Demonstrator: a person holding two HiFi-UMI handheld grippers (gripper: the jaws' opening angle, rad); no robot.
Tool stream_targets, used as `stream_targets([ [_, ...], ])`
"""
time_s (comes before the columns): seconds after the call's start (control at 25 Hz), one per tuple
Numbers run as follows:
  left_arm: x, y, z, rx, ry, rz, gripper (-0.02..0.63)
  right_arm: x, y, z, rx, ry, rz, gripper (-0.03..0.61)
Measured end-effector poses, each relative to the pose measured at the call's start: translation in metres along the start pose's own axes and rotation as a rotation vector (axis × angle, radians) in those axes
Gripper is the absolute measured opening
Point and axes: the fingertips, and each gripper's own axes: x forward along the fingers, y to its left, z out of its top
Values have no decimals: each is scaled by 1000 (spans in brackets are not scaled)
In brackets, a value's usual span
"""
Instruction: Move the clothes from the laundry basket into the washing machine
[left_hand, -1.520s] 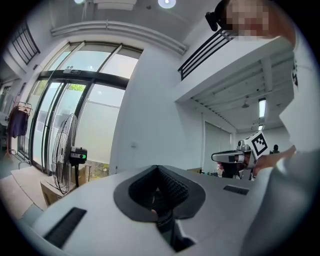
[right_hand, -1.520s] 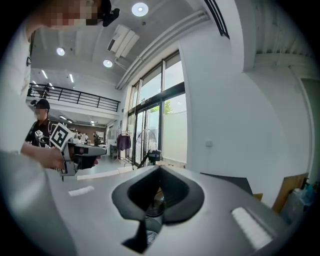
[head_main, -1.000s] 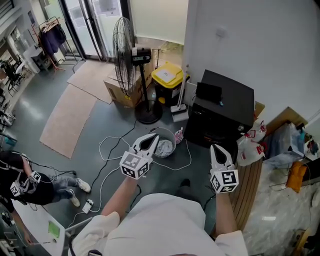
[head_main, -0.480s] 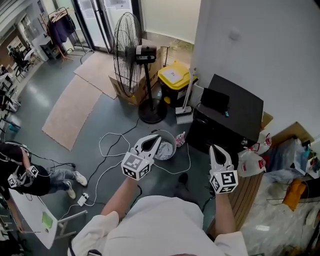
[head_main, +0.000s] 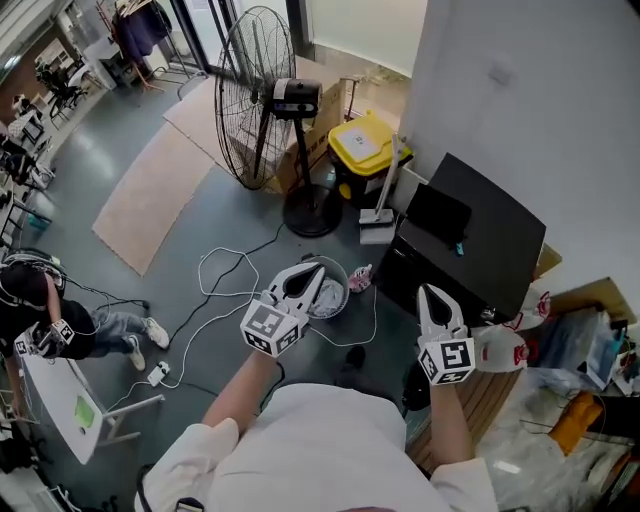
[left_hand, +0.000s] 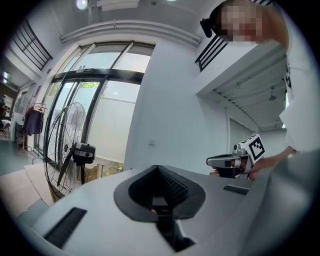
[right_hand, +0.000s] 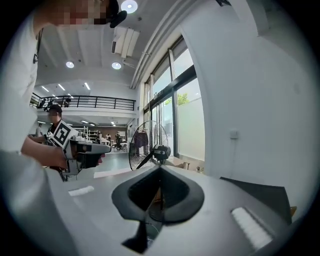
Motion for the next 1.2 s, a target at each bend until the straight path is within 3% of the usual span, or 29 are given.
stream_targets([
  [0.44,61,7,-8,-27,30,102,6,53,-62,-15,13,53,115,11],
  [0.88,75,49,-24,-28,51,131,6,97,-50,-33,20,76,165,11],
  [1.04,76,66,-30,26,56,109,6,117,-37,-38,13,70,148,11],
  [1.2,73,87,-49,12,88,70,6,137,-20,-48,29,86,141,11],
])
